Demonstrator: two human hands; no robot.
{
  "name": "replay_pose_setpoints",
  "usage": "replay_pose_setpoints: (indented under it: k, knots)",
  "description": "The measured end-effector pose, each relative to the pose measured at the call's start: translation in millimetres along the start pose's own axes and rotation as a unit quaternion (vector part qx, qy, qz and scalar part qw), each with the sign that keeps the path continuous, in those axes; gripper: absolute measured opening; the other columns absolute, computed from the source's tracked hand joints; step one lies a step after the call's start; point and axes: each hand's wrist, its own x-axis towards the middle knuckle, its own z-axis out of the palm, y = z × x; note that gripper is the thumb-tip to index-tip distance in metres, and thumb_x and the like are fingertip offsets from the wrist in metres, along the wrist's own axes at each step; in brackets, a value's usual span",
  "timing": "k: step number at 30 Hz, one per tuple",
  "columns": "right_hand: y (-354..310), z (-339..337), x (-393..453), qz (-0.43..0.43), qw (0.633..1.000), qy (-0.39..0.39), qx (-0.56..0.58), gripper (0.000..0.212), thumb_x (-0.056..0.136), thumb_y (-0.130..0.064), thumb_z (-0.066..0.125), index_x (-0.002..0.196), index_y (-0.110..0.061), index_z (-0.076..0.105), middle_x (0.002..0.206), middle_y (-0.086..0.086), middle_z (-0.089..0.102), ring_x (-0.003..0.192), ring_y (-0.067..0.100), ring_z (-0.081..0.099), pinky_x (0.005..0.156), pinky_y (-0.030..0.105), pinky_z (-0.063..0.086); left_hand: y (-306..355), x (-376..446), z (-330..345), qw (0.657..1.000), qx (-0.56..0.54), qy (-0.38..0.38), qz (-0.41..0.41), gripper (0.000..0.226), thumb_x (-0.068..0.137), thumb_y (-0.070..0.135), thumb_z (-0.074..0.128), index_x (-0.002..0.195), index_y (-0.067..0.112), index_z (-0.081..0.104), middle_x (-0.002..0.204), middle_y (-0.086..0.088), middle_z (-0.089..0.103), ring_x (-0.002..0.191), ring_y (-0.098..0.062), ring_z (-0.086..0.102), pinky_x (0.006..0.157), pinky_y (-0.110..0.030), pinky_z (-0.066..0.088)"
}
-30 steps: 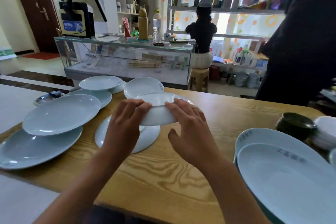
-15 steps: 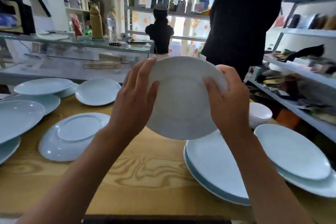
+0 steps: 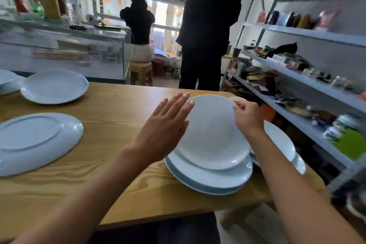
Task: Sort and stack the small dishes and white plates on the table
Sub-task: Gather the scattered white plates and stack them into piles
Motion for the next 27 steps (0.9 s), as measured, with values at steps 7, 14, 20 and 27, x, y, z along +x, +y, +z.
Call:
replay_pose_setpoints:
  k: [7,14,20,27]
  knots:
    - [14.9,10.1,0.4,0.07,0.993,-0.064,-0.075,0.03,0.09,-0.008,0.052,0.116,-0.007,0.068,0.113,0.016,0.068,0.104,0.034,0.061,0.085,0.033,0.047,-16.3,-6.3,12.8,0.999,0.018,-0.037,-0.01,0.056,0.102,0.041,0.015,0.152,0.015,0.02,0.159,-0.003,0.014,0.148,-0.019,0.002,0.12,-0.043,0.013]
    - [8.0,16.0,-6.1,0.076,0.984,-0.119,-0.109,0.014,0.088,-0.013,0.055,0.09,-0.009,0.068,0.087,0.01,0.067,0.086,0.028,0.061,0.071,0.032,0.048,-40.0,-22.4,13.4,0.997,0.04,-0.053,-0.037,0.058,0.102,0.041,0.011,0.152,0.014,0.018,0.158,-0.002,0.011,0.148,-0.017,0.002,0.119,-0.04,0.011]
    - [-45.7,28.6,-21.2,0.018,0.982,-0.086,-0.169,0.033,0.088,-0.019,0.055,0.119,-0.007,0.058,0.117,0.017,0.056,0.114,0.034,0.047,0.087,0.039,0.043,-58.6,-44.0,7.6,0.994,0.038,-0.067,-0.077,0.06,0.099,0.042,0.016,0.152,0.014,0.014,0.16,-0.001,0.009,0.148,-0.016,-0.003,0.12,-0.041,0.011]
    - [-151.0,84.3,-71.8,-0.126,0.986,-0.113,0.002,0.037,0.087,-0.017,0.056,0.123,-0.009,0.059,0.126,0.009,0.057,0.121,0.023,0.043,0.1,0.031,0.035,-92.1,-84.7,-13.5,0.979,0.007,-0.058,-0.198,0.061,0.098,0.033,0.039,0.153,0.015,0.018,0.16,0.0,0.013,0.148,-0.014,0.0,0.12,-0.041,0.009]
